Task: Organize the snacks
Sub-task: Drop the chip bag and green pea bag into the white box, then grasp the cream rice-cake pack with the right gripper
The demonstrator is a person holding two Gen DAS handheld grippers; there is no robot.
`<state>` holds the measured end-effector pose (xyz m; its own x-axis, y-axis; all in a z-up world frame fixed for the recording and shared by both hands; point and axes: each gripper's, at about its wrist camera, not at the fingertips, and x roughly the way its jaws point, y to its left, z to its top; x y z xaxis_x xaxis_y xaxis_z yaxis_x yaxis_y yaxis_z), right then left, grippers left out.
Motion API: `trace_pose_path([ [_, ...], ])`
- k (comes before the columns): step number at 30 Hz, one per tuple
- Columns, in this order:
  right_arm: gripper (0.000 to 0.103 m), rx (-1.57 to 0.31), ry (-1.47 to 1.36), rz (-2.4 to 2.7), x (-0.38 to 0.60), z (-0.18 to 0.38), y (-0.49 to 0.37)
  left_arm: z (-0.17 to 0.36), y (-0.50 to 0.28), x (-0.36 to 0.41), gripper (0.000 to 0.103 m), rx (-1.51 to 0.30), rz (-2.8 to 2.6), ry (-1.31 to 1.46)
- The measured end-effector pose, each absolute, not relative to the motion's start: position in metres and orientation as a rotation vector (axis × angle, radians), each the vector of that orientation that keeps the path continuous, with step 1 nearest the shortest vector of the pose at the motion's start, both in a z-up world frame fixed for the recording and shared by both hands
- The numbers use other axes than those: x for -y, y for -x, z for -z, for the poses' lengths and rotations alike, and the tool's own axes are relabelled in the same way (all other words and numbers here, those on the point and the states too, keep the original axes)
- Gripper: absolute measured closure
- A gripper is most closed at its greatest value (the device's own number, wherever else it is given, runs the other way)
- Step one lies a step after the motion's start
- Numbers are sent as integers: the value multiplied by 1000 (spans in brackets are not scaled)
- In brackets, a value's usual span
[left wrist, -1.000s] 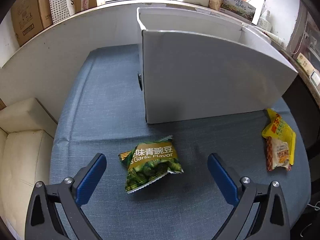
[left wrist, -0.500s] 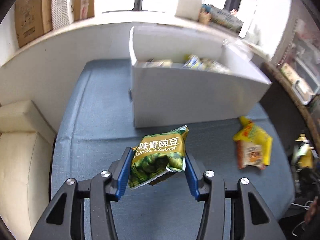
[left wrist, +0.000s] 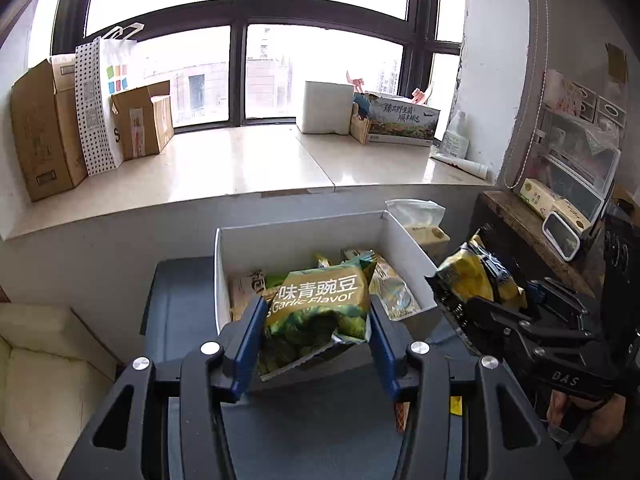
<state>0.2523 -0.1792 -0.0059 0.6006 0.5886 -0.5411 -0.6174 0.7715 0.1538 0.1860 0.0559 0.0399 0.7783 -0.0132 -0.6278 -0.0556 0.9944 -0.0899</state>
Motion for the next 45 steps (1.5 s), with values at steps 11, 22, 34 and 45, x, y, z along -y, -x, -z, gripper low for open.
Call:
trace_pose_path([
  [11, 35, -730, 61, -659, 134, 28, -354, 21, -284, -76, 28, -778, -119, 23],
  [22, 0, -700, -66, -627, 172, 23, -356, 32, -271, -82, 0, -778, -117, 20],
  [34, 0, -649, 38, -712, 186, 18, -296, 21, -220, -45, 0, -747, -42, -22],
  [45, 0, -708, 290, -811, 196, 101, -205, 54, -128, -22, 0, -781, 60, 45],
])
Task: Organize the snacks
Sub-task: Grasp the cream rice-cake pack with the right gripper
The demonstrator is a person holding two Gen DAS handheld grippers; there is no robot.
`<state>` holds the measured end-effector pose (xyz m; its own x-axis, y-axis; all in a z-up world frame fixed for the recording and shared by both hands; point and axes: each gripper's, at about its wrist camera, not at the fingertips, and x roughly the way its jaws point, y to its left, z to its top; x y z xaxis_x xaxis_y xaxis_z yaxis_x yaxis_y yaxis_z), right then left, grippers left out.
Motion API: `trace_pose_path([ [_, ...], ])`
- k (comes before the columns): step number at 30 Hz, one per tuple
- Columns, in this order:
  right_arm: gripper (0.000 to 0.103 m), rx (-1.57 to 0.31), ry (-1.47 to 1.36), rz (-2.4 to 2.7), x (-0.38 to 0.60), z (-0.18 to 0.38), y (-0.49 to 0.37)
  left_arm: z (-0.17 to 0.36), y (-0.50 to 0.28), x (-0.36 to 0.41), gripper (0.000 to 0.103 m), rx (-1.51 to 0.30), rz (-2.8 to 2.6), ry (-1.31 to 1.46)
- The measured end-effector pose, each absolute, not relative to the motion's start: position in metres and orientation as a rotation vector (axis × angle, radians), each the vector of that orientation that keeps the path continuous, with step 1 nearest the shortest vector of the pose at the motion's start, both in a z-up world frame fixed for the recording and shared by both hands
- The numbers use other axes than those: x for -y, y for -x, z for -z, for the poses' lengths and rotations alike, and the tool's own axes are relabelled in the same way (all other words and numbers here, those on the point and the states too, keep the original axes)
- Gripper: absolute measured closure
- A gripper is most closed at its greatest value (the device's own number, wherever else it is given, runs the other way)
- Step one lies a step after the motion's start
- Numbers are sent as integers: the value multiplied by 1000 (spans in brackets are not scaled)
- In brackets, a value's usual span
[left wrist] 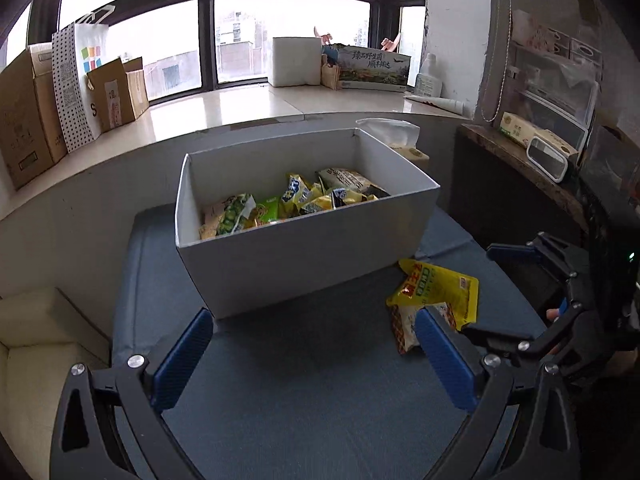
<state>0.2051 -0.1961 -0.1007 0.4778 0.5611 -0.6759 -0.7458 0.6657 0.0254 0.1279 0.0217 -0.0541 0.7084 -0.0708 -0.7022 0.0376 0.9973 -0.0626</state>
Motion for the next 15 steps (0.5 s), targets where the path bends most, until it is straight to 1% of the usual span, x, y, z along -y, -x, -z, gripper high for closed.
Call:
trace_pose_path([
  [5, 0, -805, 384, -871, 181, 146, -206, 74, -114, -21, 0, -823, 64, 64],
  [11, 0, -873, 361, -886, 176, 162, -237, 83, -110, -28, 0, -840, 60, 99],
  [12, 3, -886, 362, -887, 176, 165, -241, 84, -110, -29, 0, -843, 61, 102],
  [15, 32, -921, 400, -889, 174, 173, -247, 86, -109, -33, 0, -846, 56, 108],
])
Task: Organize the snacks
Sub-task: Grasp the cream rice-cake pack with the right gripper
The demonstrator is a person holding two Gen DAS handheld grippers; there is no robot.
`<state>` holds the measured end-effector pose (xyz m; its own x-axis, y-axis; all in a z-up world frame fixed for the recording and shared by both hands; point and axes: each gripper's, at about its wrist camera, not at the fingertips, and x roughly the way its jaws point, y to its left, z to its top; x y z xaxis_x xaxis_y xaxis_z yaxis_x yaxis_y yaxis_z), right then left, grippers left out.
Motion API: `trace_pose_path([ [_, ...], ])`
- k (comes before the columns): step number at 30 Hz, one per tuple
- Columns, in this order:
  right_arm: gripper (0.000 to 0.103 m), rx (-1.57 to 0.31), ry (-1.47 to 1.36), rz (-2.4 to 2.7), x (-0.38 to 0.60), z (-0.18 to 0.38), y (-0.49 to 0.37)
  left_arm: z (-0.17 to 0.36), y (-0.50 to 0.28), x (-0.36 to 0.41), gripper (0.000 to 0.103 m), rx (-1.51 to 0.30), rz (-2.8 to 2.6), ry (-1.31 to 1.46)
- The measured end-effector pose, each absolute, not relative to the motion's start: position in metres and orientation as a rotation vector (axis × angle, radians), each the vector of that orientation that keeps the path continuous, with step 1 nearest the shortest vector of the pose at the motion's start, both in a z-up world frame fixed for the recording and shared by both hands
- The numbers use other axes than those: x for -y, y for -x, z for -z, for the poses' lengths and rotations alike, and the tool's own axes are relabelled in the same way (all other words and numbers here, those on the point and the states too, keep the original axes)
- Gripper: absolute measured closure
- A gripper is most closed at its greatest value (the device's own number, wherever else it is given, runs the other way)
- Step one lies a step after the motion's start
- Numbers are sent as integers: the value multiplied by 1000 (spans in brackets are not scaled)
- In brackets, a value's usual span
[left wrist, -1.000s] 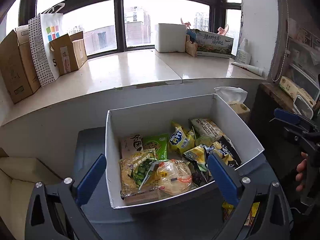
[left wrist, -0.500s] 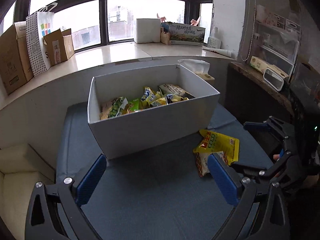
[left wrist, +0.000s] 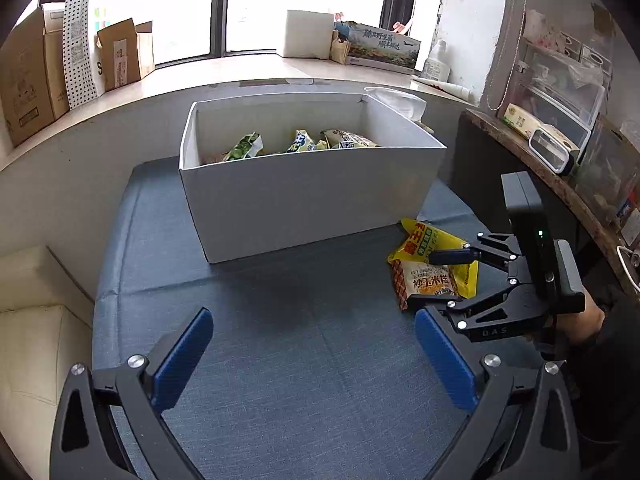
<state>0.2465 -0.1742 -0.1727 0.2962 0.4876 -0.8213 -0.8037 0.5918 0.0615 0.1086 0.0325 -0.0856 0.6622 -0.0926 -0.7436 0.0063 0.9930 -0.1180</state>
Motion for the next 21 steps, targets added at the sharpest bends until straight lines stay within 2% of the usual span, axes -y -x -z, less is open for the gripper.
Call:
trace_pose_path([
  [2, 32, -903, 422, -897, 174, 172, -242, 87, -110, -35, 0, -854, 51, 115],
  [4, 49, -906, 438, -901, 175, 173, -239, 88, -112, -34, 0, -860, 53, 118],
  [7, 55, -903, 467, -927, 177, 174, -228, 89, -114, -31, 0, -865, 62, 111],
  [13, 56, -871, 395, -896, 205, 156, -207, 86, -125, -6, 0, -884, 121, 66],
  [21, 56, -799, 264, -738, 295, 116, -178, 95, -167, 73, 0, -910, 254, -83],
])
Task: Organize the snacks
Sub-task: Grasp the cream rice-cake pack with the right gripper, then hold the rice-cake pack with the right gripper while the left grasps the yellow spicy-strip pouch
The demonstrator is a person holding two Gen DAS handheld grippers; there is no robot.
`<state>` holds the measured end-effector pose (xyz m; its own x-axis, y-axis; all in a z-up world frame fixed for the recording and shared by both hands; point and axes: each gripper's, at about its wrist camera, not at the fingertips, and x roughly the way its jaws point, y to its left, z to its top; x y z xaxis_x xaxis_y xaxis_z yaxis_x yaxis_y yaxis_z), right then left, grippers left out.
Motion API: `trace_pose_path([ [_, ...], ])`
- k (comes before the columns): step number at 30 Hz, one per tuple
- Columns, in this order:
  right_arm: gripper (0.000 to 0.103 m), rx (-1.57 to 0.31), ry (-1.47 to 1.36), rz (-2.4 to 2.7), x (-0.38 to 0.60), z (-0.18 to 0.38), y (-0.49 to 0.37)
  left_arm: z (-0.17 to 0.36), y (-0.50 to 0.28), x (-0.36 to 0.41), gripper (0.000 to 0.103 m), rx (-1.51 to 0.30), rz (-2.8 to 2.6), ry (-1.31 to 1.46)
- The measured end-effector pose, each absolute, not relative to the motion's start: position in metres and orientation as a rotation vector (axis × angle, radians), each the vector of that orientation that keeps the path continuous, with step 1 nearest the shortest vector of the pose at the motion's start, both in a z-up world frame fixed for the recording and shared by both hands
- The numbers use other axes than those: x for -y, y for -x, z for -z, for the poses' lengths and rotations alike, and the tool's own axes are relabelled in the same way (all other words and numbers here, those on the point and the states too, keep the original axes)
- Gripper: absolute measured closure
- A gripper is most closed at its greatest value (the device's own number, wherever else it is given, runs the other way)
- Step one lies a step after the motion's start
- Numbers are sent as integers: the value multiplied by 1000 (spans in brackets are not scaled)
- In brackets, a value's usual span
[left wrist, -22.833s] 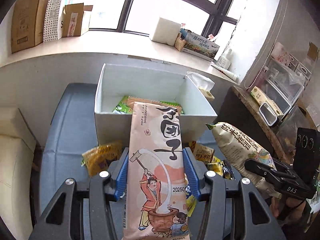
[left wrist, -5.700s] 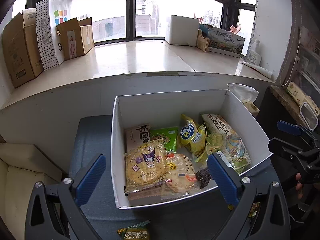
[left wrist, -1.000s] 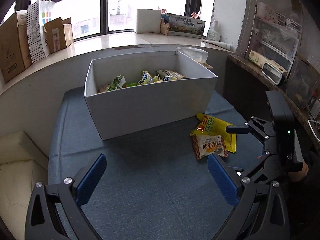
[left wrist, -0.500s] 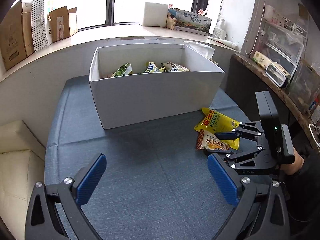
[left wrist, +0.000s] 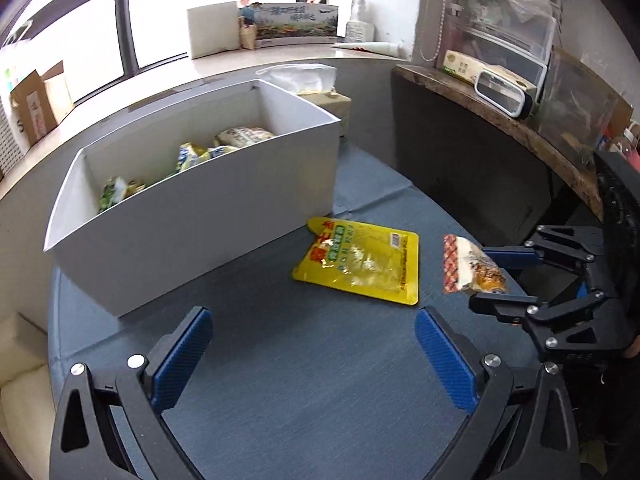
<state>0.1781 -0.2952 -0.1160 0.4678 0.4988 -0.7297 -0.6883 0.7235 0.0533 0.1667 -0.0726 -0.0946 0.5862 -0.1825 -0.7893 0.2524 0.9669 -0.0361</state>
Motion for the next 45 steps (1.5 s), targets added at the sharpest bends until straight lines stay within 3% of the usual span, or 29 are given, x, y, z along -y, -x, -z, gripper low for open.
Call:
trace_pose_path([
  [14, 56, -790, 89, -619, 375, 111, -169, 171, -251, 155, 0, -1023, 277, -260],
  [33, 56, -812, 0, -636, 382, 123, -175, 164, -263, 157, 3, -1021, 334, -269],
  [34, 56, -812, -1, -632, 382, 123, -175, 161, -264, 151, 8, -1024, 350, -252],
  [36, 56, -814, -2, -629, 382, 123, -174, 150, -260, 140, 39, -1008, 362, -230],
  [37, 56, -813, -4, -628, 381, 123, -174, 146, -259, 136, 66, -1011, 363, -224],
  [38, 56, -814, -5, -629, 381, 124, -174, 144, -259, 131, 101, -1023, 366, -215],
  [45, 55, -819, 2, -637, 373, 124, -175, 150, -256, 113, 103, -1044, 379, -166],
])
